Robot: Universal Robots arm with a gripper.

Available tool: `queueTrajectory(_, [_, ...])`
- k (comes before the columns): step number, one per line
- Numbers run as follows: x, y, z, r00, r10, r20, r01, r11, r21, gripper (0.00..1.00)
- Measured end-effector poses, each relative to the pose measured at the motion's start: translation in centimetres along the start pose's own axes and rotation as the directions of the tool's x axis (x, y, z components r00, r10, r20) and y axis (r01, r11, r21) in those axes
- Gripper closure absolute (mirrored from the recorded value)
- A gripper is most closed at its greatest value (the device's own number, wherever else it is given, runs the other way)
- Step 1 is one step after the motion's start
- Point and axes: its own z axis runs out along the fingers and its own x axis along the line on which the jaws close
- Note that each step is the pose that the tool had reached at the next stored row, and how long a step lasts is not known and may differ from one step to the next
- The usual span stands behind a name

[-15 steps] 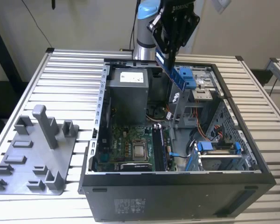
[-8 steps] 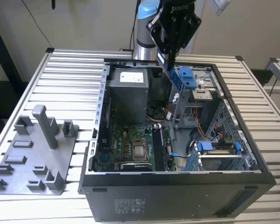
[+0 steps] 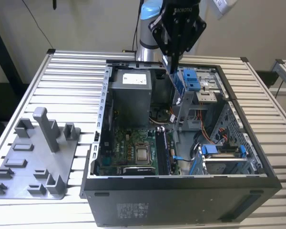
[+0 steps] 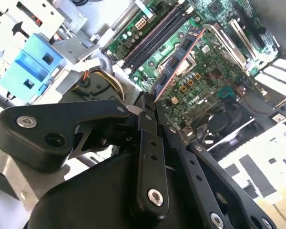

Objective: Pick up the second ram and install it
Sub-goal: 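Insert the second ram into the second slot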

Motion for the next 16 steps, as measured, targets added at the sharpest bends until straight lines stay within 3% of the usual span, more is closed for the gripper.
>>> queueTrajectory(5, [0.01,0.01,0.26,0.9959,0.091,-0.0025,-0.091,0.9959,0.0037,0.86])
queueTrajectory(8, [0.02,0.01,0.42,0.9895,0.144,-0.0038,-0.144,0.9895,0.0059,0.86])
queueTrajectory(11, [0.02,0.02,0.59,0.9804,0.197,-0.0049,-0.197,0.9804,0.0080,0.86])
queueTrajectory(13, [0.03,0.02,0.71,0.9762,0.217,-0.0053,-0.217,0.9762,0.0090,0.86])
queueTrajectory(16, [0.04,0.01,0.92,0.9759,0.218,-0.0053,-0.218,0.9759,0.0090,0.86])
